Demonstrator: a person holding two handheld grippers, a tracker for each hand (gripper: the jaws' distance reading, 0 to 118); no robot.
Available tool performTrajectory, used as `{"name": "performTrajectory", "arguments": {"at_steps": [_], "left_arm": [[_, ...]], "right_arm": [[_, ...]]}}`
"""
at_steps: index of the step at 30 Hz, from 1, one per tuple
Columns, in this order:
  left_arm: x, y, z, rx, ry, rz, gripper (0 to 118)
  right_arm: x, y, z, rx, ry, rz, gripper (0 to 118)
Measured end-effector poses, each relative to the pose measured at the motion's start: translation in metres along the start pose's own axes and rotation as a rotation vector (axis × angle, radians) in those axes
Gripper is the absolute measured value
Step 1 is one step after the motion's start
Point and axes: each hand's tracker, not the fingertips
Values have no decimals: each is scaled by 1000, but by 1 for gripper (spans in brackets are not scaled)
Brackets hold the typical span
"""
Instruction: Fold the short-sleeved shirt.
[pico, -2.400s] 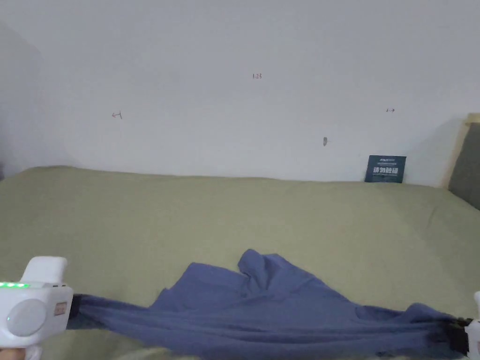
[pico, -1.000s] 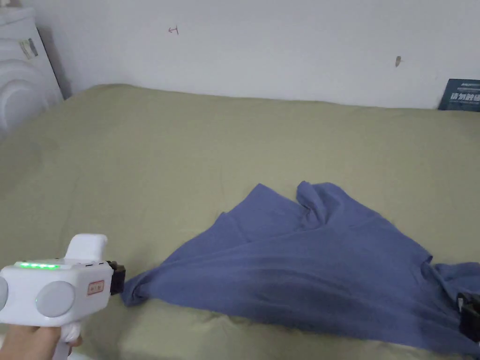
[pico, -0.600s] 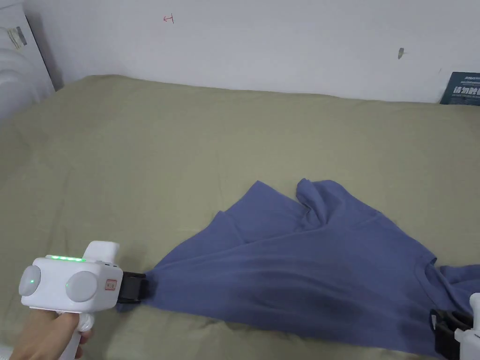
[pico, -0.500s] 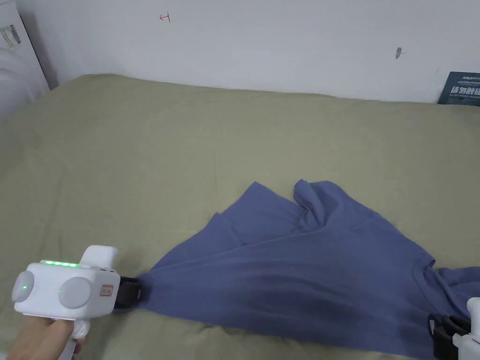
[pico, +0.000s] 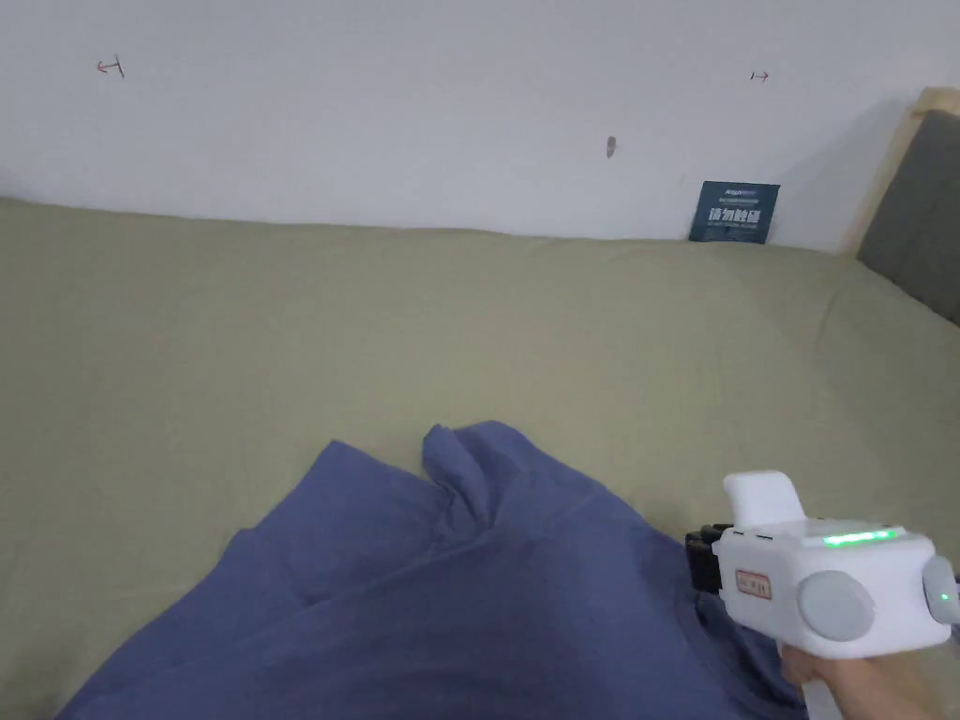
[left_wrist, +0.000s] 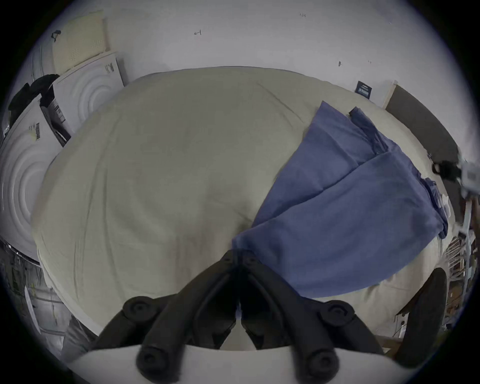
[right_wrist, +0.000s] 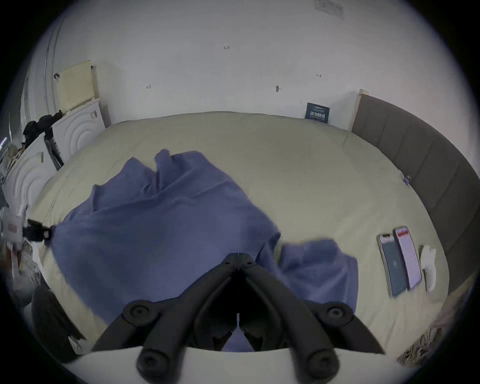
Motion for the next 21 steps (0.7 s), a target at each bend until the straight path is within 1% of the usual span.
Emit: {"name": "performTrajectory", "arguments": {"at_steps": [2, 4, 5, 6, 7, 8, 9, 10, 13, 14, 15, 16, 17, 18, 19, 21], "left_arm": [[3, 1, 0, -1, -1, -5, 1], [2, 4, -4, -1, -6, -9, 1], [2, 4, -5, 1, -9, -8, 1], [3, 6, -5, -2, -12, -1, 1], [-15, 5, -20, -2, -16, 5, 1], [-15, 5, -21, -2, -19, 8, 1], [-15, 6, -22, -4, -19, 7, 1], [-14, 6, -22, -6, -20, 6, 1], [-12, 8, -24, -7, -18, 3, 1], [-11, 9, -25, -8, -21, 4, 1], [-10, 9, -24, -8, -20, 3, 1], [-10, 10, -25, -10, -20, 5, 1], [-9, 11, -26, -11, -20, 6, 1], [-9, 12, -26, -11, -18, 5, 1], [-8, 12, -25, -14, -15, 3, 1], [-7, 13, -24, -13, -11, -1, 1]], "right_arm": [[4, 22, -28, -22, -5, 22, 0], [8, 43, -59, -63, 14, 22, 0], [7, 50, -71, -76, 17, 25, 2], [6, 56, -84, -90, 26, 45, 22], [5, 60, -97, -122, 36, 61, 64], [4, 62, -109, -174, 32, 79, 116], [1, 60, -117, -183, 27, 85, 114], [1, 58, -125, -157, 48, 89, 109], [-3, 59, -147, -220, 41, 105, 110], [-5, 55, -152, -239, 16, 134, 110], [-5, 53, -157, -250, 24, 143, 111], [-3, 56, -162, -236, 25, 123, 111], [-2, 57, -160, -238, 26, 100, 108], [-2, 57, -155, -227, 19, 84, 100], [-3, 57, -147, -227, 19, 82, 83], [-6, 58, -128, -177, 16, 92, 0]]}}
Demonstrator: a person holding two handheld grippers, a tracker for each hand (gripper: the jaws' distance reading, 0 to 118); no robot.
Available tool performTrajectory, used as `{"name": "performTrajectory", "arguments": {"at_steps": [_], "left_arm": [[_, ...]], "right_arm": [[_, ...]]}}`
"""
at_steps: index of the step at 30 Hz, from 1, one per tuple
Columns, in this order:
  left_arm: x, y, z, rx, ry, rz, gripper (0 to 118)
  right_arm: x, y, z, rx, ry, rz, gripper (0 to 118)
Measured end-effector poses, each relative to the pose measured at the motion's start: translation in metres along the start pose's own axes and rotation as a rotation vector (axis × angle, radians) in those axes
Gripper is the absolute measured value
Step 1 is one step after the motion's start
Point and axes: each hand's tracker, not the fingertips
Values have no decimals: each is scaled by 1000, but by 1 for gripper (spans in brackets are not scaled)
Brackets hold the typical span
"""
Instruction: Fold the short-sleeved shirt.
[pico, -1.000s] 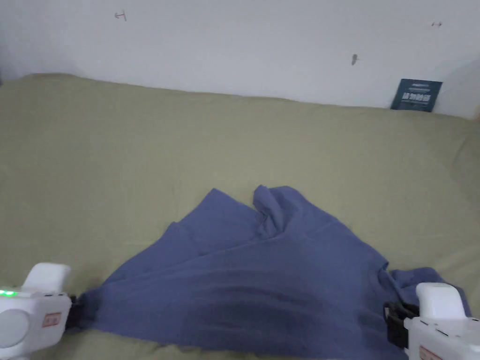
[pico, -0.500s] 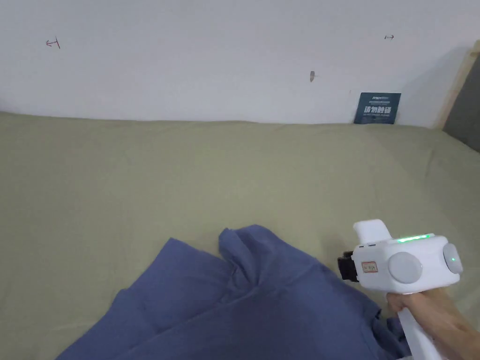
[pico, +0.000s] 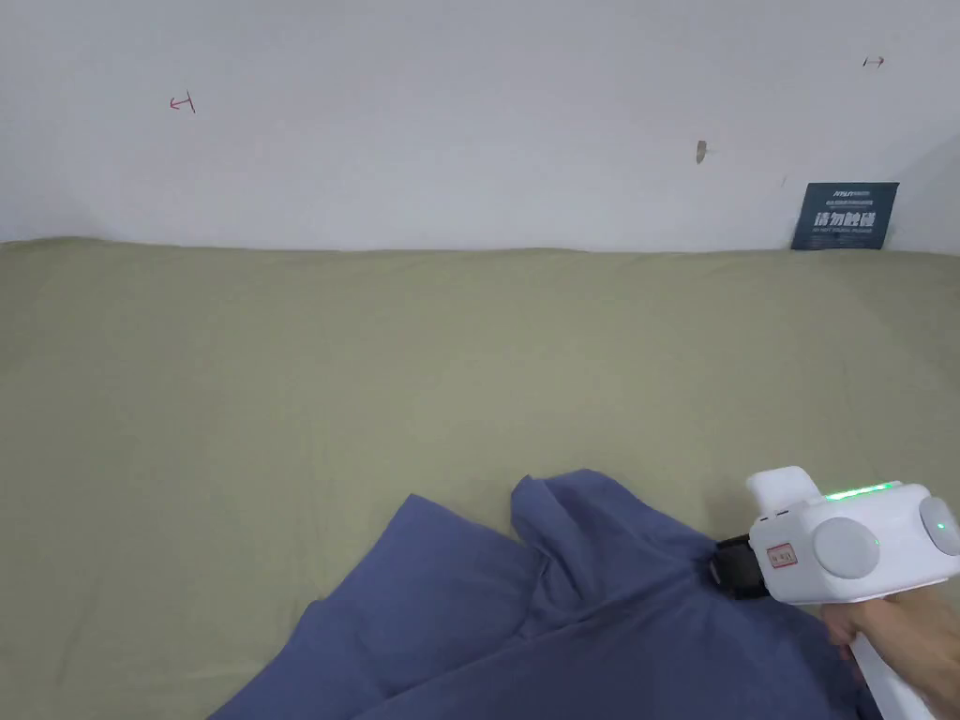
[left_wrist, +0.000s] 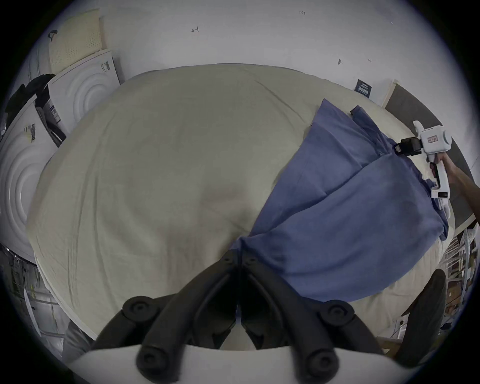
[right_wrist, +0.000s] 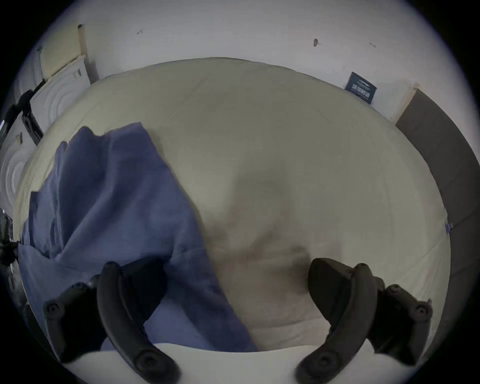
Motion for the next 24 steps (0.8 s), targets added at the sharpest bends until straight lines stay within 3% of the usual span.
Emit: {"name": "performTrajectory", "arguments": {"at_steps": [1, 6, 12, 20, 24], "left_arm": [[0, 1, 1, 1, 2, 1, 1], [-5, 5, 18, 25, 4, 37, 1], [0, 38, 82, 188, -54, 109, 1], [39, 121, 185, 410, -68, 30, 1], [60, 177, 246, 518, -51, 24, 1]], "right_arm": [[2, -4, 10, 20, 59, -6, 0], [5, -29, 81, 108, 28, -15, 0], [12, -9, 205, 258, 25, 2, 0], [30, -1, 378, 551, -85, -29, 0], [43, 12, 443, 660, -116, -89, 0]]}}
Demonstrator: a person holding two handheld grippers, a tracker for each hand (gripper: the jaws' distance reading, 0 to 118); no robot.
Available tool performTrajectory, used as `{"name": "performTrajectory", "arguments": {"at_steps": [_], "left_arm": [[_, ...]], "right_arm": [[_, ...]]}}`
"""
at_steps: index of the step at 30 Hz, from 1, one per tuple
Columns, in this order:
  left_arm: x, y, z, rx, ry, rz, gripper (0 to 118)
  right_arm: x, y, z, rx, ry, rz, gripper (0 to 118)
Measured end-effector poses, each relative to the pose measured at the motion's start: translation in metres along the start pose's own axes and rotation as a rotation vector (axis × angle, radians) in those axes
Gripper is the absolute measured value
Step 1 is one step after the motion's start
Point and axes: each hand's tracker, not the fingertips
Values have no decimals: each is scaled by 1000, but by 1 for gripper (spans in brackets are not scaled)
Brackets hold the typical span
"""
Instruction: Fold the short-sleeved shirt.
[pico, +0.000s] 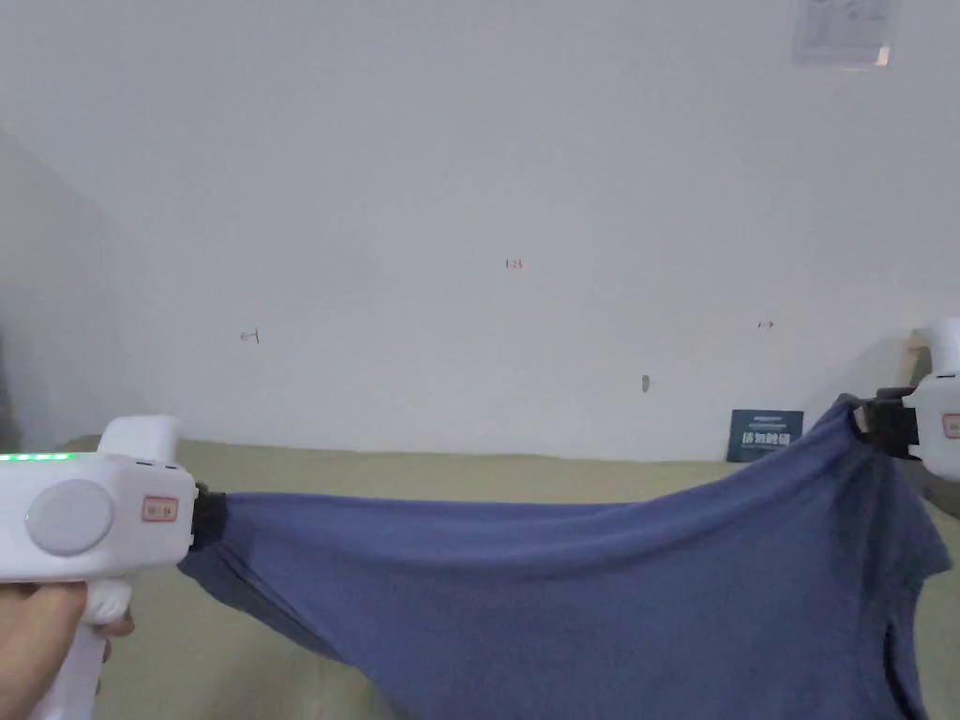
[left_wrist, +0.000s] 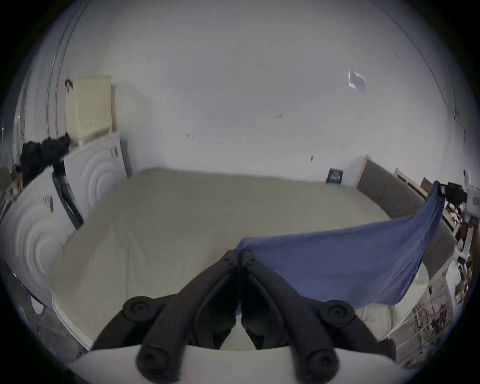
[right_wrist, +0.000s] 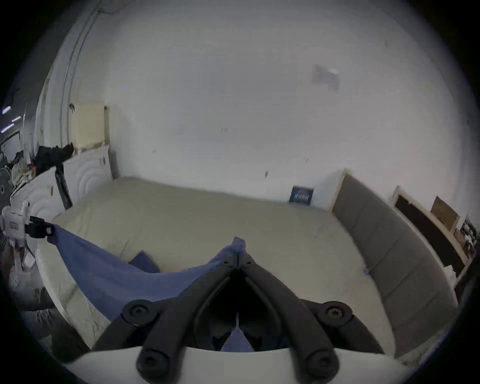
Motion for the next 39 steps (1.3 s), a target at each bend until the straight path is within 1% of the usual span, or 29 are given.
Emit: {"name": "performTrajectory", "arguments": {"at_steps": [2, 3, 8, 12, 14, 17, 18, 23, 26, 29, 32, 35, 39], "left_arm": [[10, 33, 13, 35, -5, 4, 1], [15, 50, 19, 41, 0, -2, 1], [25, 108, 30, 71, 35, -22, 1], [26, 134, 41, 118, 78, -25, 1], [24, 143, 40, 119, 91, -24, 1], [25, 152, 40, 123, 118, -50, 1], [23, 156, 36, 123, 124, -47, 1], [25, 176, 17, 110, 145, -34, 1], [31, 187, 1, 107, 164, -57, 1], [33, 201, -22, 108, 171, -41, 1], [40, 215, -48, 103, 204, -71, 1], [42, 229, -73, 112, 212, -62, 1], [47, 247, -113, 118, 226, -65, 1]], "right_arm": [[3, 19, 12, 36, -25, -4, 0], [11, 30, 19, 50, -33, -11, 0], [18, 60, 24, 97, -53, -74, 0], [15, 74, 13, 118, -66, -79, 0], [13, 82, 8, 134, -49, -117, 0], [12, 91, -5, 137, -54, -115, 0], [11, 95, -11, 134, -57, -103, 0], [10, 110, -35, 141, -65, -105, 0], [9, 121, -50, 158, -101, -70, 0], [12, 137, -69, 153, -110, -69, 0], [13, 152, -93, 149, -127, -57, 0], [14, 164, -121, 143, -146, -39, 0], [14, 173, -163, 133, -166, -51, 0]]}}
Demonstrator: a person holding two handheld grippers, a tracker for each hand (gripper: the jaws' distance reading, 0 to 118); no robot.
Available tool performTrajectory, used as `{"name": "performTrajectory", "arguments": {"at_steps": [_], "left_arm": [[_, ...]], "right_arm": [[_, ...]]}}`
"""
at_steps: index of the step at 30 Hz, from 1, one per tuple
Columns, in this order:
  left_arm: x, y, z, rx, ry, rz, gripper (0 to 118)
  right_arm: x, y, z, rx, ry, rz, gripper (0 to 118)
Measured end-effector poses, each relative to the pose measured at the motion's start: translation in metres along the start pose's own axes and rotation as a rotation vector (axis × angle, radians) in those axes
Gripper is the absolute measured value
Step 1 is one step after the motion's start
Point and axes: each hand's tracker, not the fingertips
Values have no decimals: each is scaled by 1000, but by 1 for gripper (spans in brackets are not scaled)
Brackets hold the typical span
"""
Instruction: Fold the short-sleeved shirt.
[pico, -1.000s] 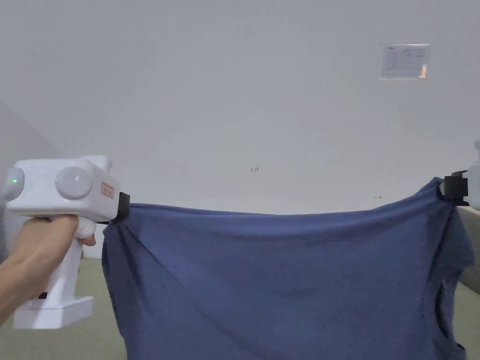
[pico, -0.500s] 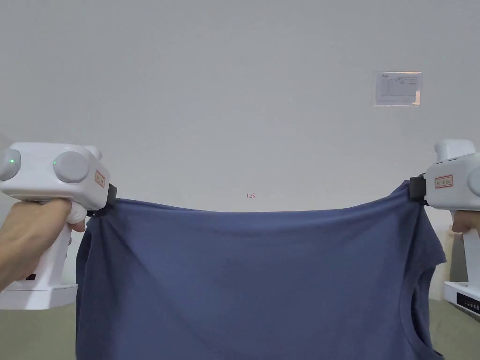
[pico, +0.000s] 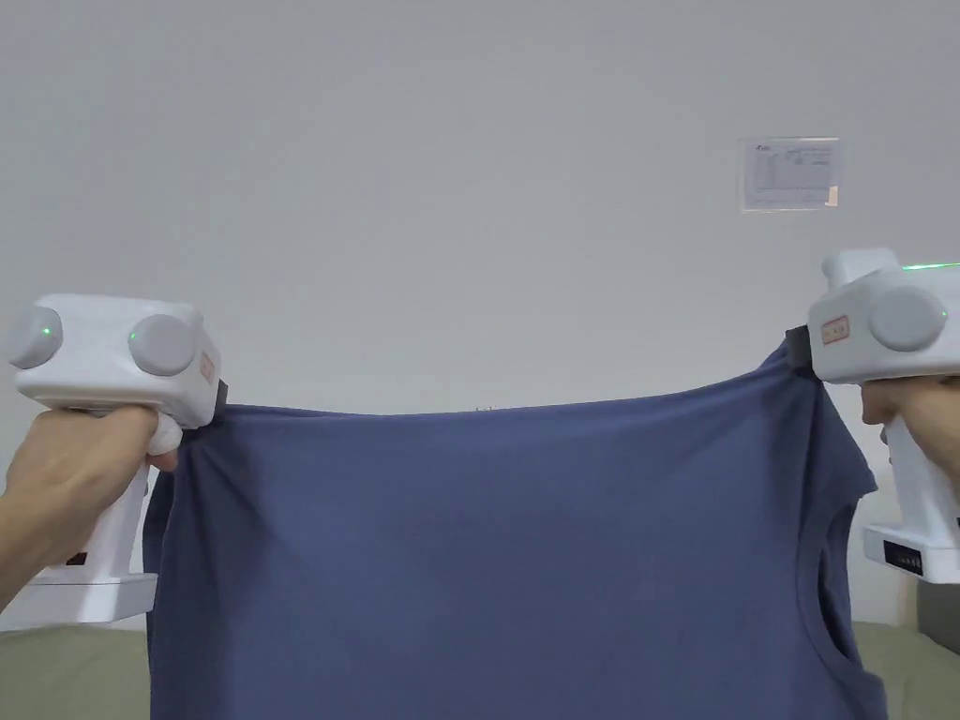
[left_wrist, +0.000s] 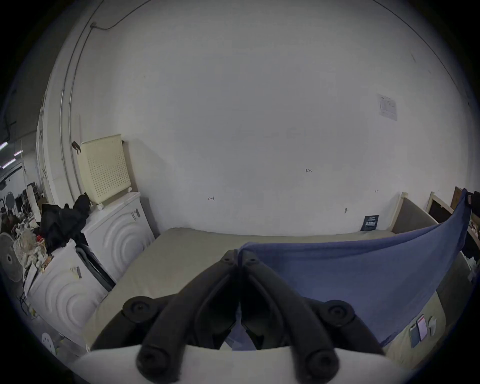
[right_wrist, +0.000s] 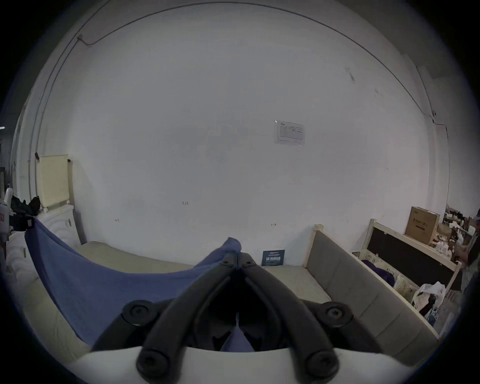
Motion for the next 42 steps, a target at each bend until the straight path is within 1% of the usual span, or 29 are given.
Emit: {"name": "performTrajectory", "arguments": {"at_steps": [6, 12, 13, 15, 17, 18, 20, 22, 25, 28, 29, 32, 34, 35, 37, 38, 39, 41, 42], "left_arm": [[12, 3, -56, 11, 38, 4, 1], [18, -23, -111, -17, 72, 10, 1], [19, -29, -118, -24, 81, 7, 1], [23, -47, -137, -44, 95, -22, 1], [26, -67, -154, -73, 95, -35, 1], [27, -78, -161, -81, 86, -34, 1], [31, -101, -175, -124, 72, -42, 1], [35, -124, -187, -159, 63, -52, 1], [39, -160, -197, -211, 50, -72, 1], [39, -198, -191, -241, 30, -85, 1], [38, -209, -187, -255, 18, -91, 1], [29, -249, -160, -283, -8, -123, 1], [19, -279, -145, -296, 3, -161, 1], [12, -292, -142, -303, -3, -160, 1], [0, -320, -115, -326, -24, -138, 1], [-5, -333, -102, -330, -36, -126, 1], [-8, -350, -82, -343, -39, -127, 1], [-17, -377, -51, -359, -55, -127, 1], [-22, -390, -35, -356, -69, -123, 1]], "right_arm": [[-16, -6, -60, -11, -17, 20, 0], [-34, -32, -110, -45, -16, 14, 0], [-37, -39, -118, -60, -12, 23, 0], [-42, -58, -131, -81, -10, 39, 0], [-45, -81, -143, -108, -3, 32, 0], [-45, -92, -148, -132, -8, 41, 0], [-46, -120, -157, -166, -16, 30, 0], [-45, -148, -159, -205, -11, 21, 0], [-44, -189, -159, -281, -9, 42, 0], [-40, -233, -143, -323, 10, 9, 0], [-39, -244, -134, -349, 16, 20, 0], [-30, -284, -92, -366, 44, 16, 0], [-22, -310, -58, -396, 73, 25, 0], [-19, -321, -43, -399, 62, 13, 0], [-5, -349, -9, -433, 93, -39, 0], [-2, -359, 6, -460, 82, -46, 0], [3, -372, 26, -461, 107, -90, 0], [4, -393, 66, -467, 105, -58, 0], [7, -402, 83, -470, 105, -59, 0]]}}
